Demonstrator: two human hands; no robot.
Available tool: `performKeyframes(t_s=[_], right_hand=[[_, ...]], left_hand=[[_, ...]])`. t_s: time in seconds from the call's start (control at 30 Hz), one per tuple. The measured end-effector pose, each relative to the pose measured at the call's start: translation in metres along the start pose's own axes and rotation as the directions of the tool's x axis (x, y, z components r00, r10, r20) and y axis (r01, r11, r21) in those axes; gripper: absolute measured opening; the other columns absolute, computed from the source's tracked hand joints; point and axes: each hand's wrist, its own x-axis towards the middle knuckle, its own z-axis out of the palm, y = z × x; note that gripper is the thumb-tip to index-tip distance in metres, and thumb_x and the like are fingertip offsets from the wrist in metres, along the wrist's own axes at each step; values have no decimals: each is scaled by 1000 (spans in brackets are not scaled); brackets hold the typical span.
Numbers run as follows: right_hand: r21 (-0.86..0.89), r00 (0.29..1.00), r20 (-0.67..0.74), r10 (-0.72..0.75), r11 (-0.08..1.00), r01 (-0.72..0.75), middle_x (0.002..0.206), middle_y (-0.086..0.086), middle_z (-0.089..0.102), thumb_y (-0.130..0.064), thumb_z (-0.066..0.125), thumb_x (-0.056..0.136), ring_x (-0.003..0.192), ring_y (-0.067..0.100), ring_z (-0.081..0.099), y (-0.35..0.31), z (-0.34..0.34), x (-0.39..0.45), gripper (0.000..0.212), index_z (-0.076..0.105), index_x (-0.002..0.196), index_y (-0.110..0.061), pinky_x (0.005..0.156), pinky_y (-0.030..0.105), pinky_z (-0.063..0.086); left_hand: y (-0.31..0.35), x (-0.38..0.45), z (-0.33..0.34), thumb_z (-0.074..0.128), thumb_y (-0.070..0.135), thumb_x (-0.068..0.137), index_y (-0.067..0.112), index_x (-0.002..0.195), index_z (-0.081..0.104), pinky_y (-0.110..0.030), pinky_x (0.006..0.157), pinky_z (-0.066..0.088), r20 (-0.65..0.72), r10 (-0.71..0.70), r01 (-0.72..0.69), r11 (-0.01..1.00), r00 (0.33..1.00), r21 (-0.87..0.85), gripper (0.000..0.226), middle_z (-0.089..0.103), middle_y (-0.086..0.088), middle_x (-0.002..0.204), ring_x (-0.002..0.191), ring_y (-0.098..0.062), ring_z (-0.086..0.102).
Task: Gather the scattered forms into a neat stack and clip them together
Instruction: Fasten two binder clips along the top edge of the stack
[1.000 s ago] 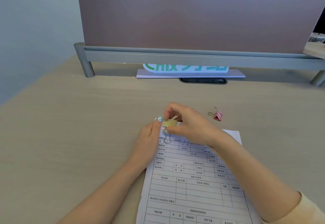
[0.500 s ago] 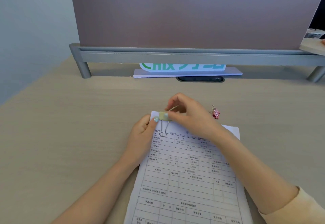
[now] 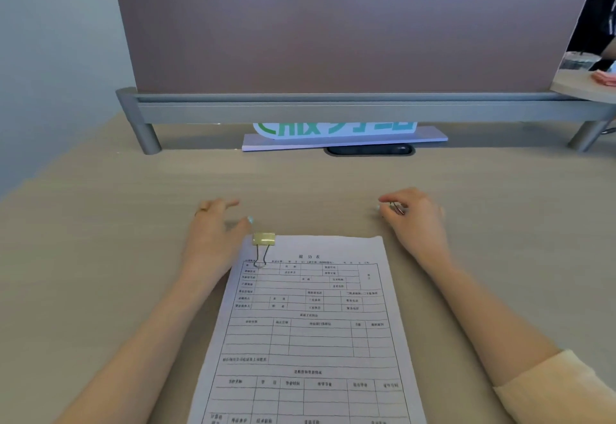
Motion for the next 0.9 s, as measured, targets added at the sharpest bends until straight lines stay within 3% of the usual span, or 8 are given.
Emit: performKeyframes(t_s=[0.13, 0.3, 0.43, 0.5, 0.57, 0.63, 0.73, 0.9], right_hand=[[93, 999, 32, 7, 996, -10, 103, 5, 70, -12, 57, 86, 92, 21, 64, 1, 3, -1, 25, 71, 105, -18, 80, 34, 50], [579, 982, 2, 191, 800, -157, 77, -5, 64, -1, 55, 87, 59, -15, 59, -13, -1, -9, 21, 68, 104, -4, 59, 1, 42], [736, 981, 92, 171, 652, -182, 80, -6, 70, -5, 62, 84, 68, -6, 65, -28, 0, -17, 16, 72, 90, -16, 70, 12, 52], [760, 977, 156, 144, 615, -212, 75, -7, 73, -6, 63, 84, 70, 2, 68, -31, 1, -20, 20, 70, 82, -25, 72, 21, 56], [770, 975, 197, 104, 600, -219, 67, -10, 74, -9, 60, 86, 66, 3, 69, -32, 2, -21, 18, 70, 84, -24, 65, 19, 55], [797, 966, 250, 59, 553, -240, 67, -10, 74, -14, 56, 89, 65, 2, 68, -34, 2, -23, 15, 69, 91, -20, 62, 16, 53], [809, 950, 312, -12, 528, -259, 81, -10, 73, -25, 50, 90, 72, 0, 68, -33, 2, -24, 20, 69, 94, -21, 69, 14, 52], [783, 927, 370, -57, 556, -279, 88, -10, 75, -26, 60, 86, 83, 6, 70, -30, 5, -22, 12, 67, 96, -28, 82, 19, 52]], left_hand=[[33, -5, 22, 55, 26, 88, 22, 121, 54, -23, 82, 34, 110, 153, -149, 988, 982, -45, 33, 43, 4, 117, 92, -11, 46], [70, -10, 64, 54, 27, 88, 22, 125, 53, -21, 78, 36, 369, 273, -255, 962, 888, -99, 37, 55, 6, 117, 94, -11, 50], [78, -16, 85, 58, 30, 86, 22, 103, 63, -11, 67, 40, 475, 292, -182, 947, 830, -264, 19, 66, 4, 99, 77, -2, 56], [74, -19, 92, 61, 34, 82, 18, 90, 67, -20, 72, 41, 470, 288, -132, 932, 834, -338, 19, 70, -4, 91, 77, -10, 57], [69, -21, 96, 61, 35, 79, 24, 81, 68, -29, 75, 44, 446, 272, -87, 916, 853, -392, 13, 71, -5, 84, 76, -11, 57], [66, -21, 96, 62, 25, 83, 30, 74, 67, -20, 75, 47, 401, 251, -43, 886, 881, -462, 11, 72, 9, 72, 71, 0, 60], [64, -19, 93, 60, 15, 86, 27, 70, 65, -3, 60, 42, 323, 224, -3, 826, 920, -564, 20, 66, 22, 54, 57, 11, 58], [61, -20, 92, 61, 18, 85, 27, 74, 69, -8, 64, 44, 322, 242, -8, 811, 916, -586, 15, 71, 13, 65, 65, 4, 62]])
